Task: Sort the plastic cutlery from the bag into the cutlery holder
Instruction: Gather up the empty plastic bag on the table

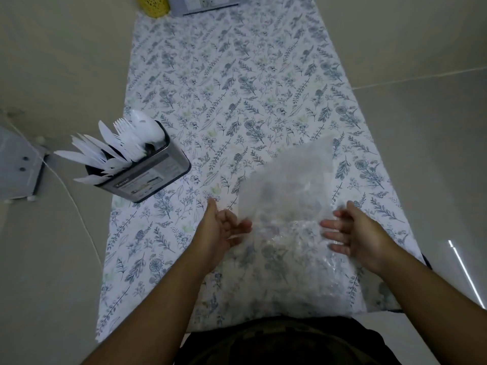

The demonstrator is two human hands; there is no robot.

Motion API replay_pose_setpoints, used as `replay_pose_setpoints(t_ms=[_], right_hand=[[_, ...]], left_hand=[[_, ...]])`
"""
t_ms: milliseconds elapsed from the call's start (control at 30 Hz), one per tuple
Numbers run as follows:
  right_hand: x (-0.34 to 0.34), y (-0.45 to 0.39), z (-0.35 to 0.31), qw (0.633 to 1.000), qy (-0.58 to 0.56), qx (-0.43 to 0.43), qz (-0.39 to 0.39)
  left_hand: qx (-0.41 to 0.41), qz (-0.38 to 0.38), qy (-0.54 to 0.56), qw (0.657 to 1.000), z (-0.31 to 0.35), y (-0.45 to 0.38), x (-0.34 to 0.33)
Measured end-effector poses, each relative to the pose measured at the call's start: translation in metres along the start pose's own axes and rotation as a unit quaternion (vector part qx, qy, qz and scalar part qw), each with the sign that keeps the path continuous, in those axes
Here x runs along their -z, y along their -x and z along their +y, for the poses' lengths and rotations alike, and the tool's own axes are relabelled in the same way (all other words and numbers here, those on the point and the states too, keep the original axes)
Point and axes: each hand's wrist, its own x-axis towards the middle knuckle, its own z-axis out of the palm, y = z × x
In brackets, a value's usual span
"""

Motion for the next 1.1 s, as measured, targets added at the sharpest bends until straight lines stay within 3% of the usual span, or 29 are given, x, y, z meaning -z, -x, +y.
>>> replay_pose_setpoints(t_ms=[167, 300, 367, 433, 533, 633, 700, 800, 1000, 1100], right_hand=[[0.002, 0.008, -0.012, 0.997, -0.037, -0.02, -0.068], [-0.002, 0.02, -0.013, 0.982, 0.144, 0.04, -0.119], [-0.003, 0.019, -0.006, 0.962, 0.24, 0.079, -0.103], [-0.008, 0.019, 0.001, 0.945, 0.305, 0.11, -0.037], [-0.02, 0.023, 0.013, 0.939, 0.314, 0.133, 0.045], [-0.027, 0.03, 0.024, 0.952, 0.244, 0.173, 0.055], [-0.031, 0.036, 0.025, 0.964, 0.177, 0.189, 0.059], [-0.035, 0.043, 0.024, 0.978, 0.11, 0.169, 0.054], [-0.007, 0.04, 0.034, 0.996, -0.071, 0.062, -0.004], [0.033, 0.045, 0.043, 0.994, 0.031, 0.106, 0.021]], left_hand=[[-0.081, -0.031, -0.214, 0.973, -0.001, 0.013, 0.022], [-0.089, -0.071, -0.204, 0.972, -0.002, 0.011, 0.042], [-0.114, -0.013, -0.269, 0.956, -0.003, 0.007, 0.048], [-0.165, 0.037, -0.329, 0.929, -0.006, 0.006, 0.045], [-0.25, 0.108, -0.434, 0.859, -0.018, 0.006, 0.034], [-0.344, 0.186, -0.568, 0.724, -0.031, 0.01, 0.024], [-0.41, 0.104, -0.589, 0.689, -0.039, 0.017, 0.012], [-0.42, -0.026, -0.62, 0.662, -0.05, 0.022, -0.007], [-0.35, -0.067, -0.704, 0.614, -0.055, 0.005, -0.057], [-0.329, -0.102, -0.714, 0.61, -0.061, -0.003, -0.098]])
